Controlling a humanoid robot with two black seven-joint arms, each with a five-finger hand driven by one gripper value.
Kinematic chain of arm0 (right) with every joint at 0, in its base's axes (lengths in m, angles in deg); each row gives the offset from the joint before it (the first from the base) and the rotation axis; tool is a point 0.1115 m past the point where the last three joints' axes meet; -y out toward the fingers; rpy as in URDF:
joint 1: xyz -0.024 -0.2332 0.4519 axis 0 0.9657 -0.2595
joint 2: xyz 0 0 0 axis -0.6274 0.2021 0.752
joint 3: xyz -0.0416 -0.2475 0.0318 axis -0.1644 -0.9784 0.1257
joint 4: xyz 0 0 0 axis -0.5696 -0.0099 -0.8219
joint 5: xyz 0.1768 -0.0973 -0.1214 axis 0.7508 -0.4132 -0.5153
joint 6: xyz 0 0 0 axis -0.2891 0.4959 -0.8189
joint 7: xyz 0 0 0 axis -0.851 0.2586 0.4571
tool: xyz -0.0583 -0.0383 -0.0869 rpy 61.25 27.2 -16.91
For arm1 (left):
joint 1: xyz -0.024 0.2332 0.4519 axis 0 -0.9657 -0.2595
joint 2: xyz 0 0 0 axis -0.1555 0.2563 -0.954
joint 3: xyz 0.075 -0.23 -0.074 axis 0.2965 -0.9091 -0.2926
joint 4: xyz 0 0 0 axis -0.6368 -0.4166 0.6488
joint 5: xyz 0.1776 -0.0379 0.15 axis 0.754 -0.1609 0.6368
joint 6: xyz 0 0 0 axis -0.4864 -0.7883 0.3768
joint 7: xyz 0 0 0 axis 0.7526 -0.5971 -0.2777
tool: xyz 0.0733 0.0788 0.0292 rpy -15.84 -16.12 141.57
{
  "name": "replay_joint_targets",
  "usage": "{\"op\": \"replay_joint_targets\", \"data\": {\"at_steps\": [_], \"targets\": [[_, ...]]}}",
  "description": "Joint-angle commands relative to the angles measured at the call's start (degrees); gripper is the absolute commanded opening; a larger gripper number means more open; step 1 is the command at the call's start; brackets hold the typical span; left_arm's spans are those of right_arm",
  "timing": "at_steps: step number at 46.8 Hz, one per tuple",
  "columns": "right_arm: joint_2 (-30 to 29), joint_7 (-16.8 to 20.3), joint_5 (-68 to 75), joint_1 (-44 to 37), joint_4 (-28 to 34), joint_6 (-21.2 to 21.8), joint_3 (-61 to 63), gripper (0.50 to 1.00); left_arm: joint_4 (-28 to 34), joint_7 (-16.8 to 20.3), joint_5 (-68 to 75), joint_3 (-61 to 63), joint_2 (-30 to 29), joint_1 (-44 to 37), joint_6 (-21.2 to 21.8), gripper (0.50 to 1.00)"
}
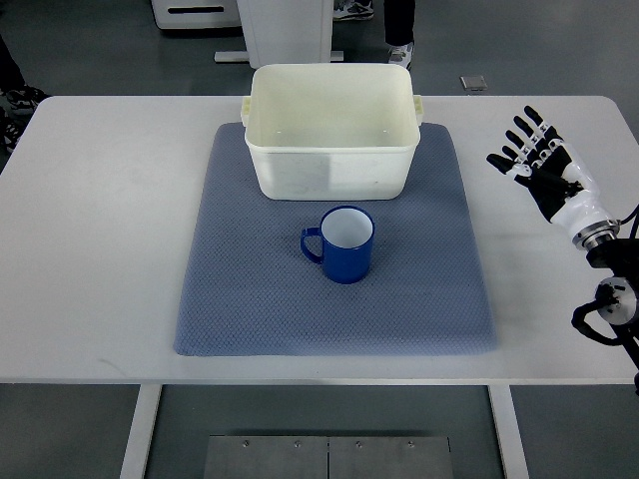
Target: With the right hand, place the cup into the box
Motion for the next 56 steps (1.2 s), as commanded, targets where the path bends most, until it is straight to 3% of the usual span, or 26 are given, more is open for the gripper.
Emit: {"op": "replay_joint_targets", "data": {"at_steps": [1, 56], "targets": [[0.00, -0.01, 0.00, 0.00, -0.05, 0.00, 0.00, 1.000, 0.02, 0.06, 0.01, -0.01, 0.00, 0.00, 0.00, 1.000], [2.10, -0.01, 0.09, -0.88, 0.74, 0.79, 0.52, 1.000, 0.02, 0.06, 0.01, -0.01, 0.00, 0.00, 0.00, 1.000]]}}
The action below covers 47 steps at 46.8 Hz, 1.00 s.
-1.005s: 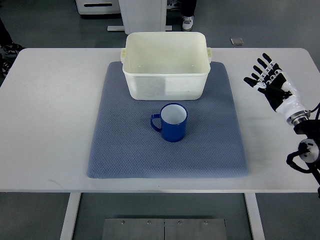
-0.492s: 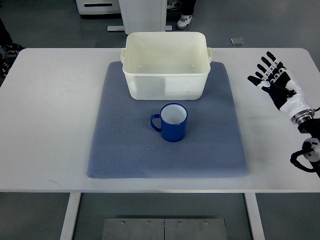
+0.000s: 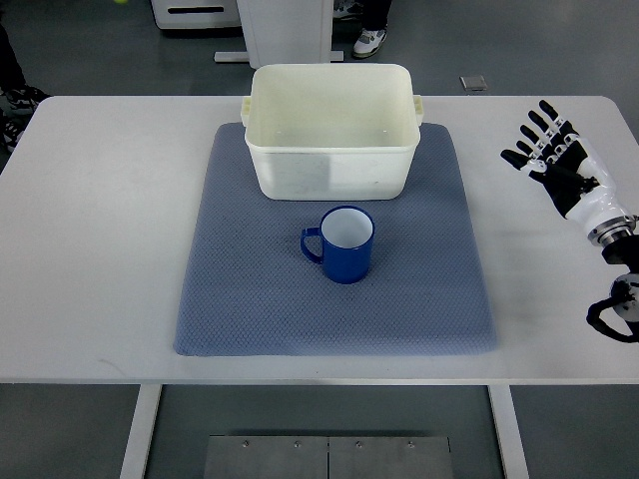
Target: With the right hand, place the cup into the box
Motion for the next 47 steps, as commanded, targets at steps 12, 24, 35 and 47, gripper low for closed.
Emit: {"op": "replay_joint_targets", "data": {"at_steps": [12, 24, 35, 47], "targets": [[1.94, 0.69, 0.01, -1.94, 6.24, 0.02, -0.09, 1.000, 0.00, 0.04, 0.01, 0.00, 0.00, -0.02, 0.00, 1.000], [3.00, 1.13, -0.16, -2.82, 9.05, 1.95, -0.27, 1.000, 0.00, -0.05, 0.01, 0.00, 0.00, -0.02, 0.00, 1.000], [4.14, 1.39, -0.87, -3.26, 12.13, 2.22, -0.88, 1.000, 0.00, -0.04, 0.01, 0.00, 0.00, 0.07, 0.00, 1.000], [4.23, 1.65, -5.43, -3.61, 17.31, 2.13, -5.01, 1.000, 0.00, -0.04, 0.01, 0.00, 0.00, -0.02, 0.00, 1.000]]}}
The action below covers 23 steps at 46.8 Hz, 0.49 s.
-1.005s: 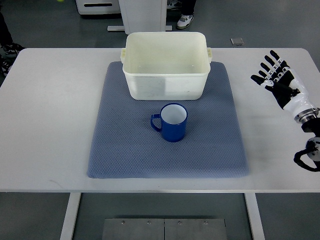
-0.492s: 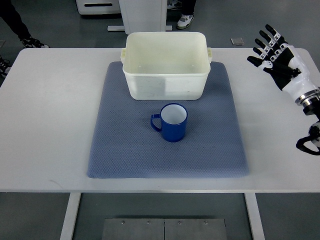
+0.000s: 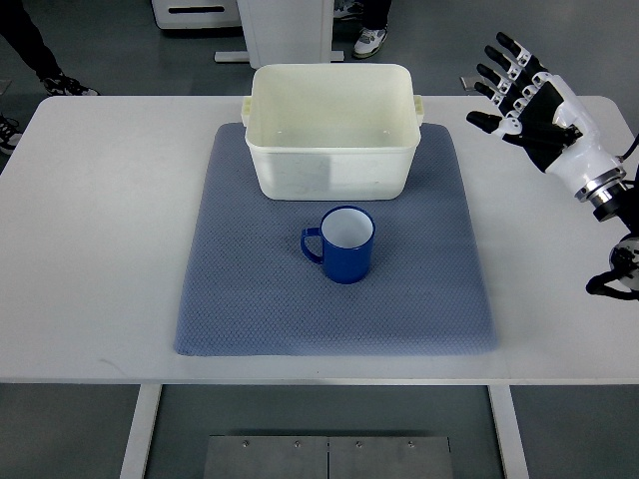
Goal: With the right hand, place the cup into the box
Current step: 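Move the right hand over the mat toward the blue mug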
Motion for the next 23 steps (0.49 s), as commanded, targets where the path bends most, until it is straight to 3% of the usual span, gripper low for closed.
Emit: {"op": "replay_joint_targets", "data": {"at_steps": [1, 23], "targets": [[-0.09, -0.01, -1.62, -0.08, 1.50, -0.02, -1.68, 1.000, 0.00, -0.04, 0.00, 0.00, 0.00, -0.01, 0.00, 1.000], [0.00, -0.19, -8.13, -1.92, 6.16, -0.02, -9.77, 1.000, 0.00, 0.05, 0.00, 0.00, 0.00, -0.01, 0.00, 1.000]]}}
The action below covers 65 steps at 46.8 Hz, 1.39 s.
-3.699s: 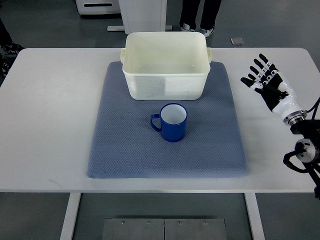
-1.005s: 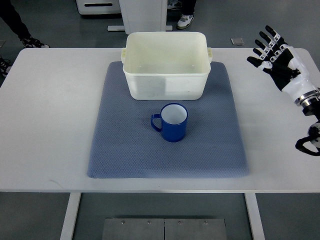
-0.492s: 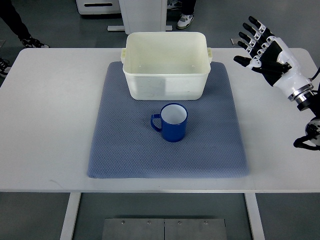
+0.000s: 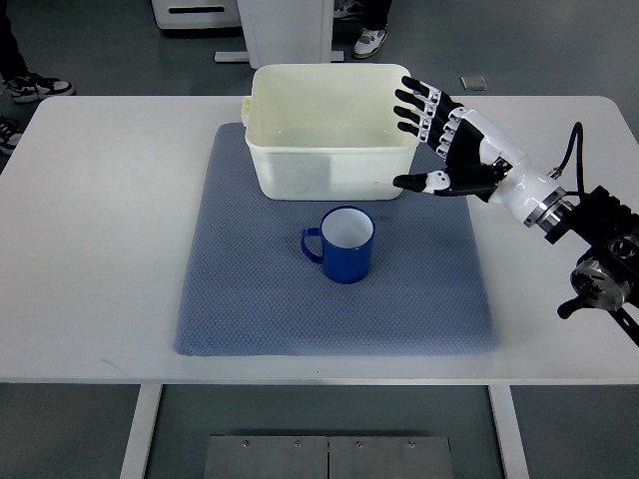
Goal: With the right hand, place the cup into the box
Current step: 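Move the right hand over the mat toward the blue mug, then close the right hand's fingers around the blue mug's body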
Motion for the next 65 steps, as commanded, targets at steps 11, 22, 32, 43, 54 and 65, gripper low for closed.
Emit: {"op": "replay_joint_targets", "data": {"at_steps": [11, 22, 32, 43, 54, 65], "targets": [[-0.14, -0.15, -1.21, -1.68, 0.40, -0.01, -4.20, 1.000, 0.00, 0.05, 0.00, -0.01, 0.00, 0.00, 0.00, 1.000], [-1.37, -0.07, -2.26, -2.74, -1.88, -0.27, -7.19, 1.000, 0.00, -0.03, 0.00, -0.01, 0.00, 0.09, 0.00, 1.000], [-3.92, -0.24, -2.35, -3.88, -5.31, -0.45, -10.01, 1.000, 0.00, -0.03, 0.00, -0.01, 0.00, 0.00, 0.00, 1.000], [-5.85, -0.33, -2.70, -4.23, -6.19, -0.80, -12.20, 1.000, 0.00, -0.03, 0.00, -0.01, 0.00, 0.00, 0.00, 1.000], [-8.05, -0.86, -3.05, -5.72, -9.79, -1.15, -13.96, 1.000, 0.00, 0.05, 0.00, -0.01, 0.00, 0.00, 0.00, 1.000], [-9.63, -1.73, -3.05, -6.17, -12.07, -2.20, -15.46, 1.000, 0.00, -0.03, 0.00, -0.01, 0.00, 0.00, 0.00, 1.000]]}}
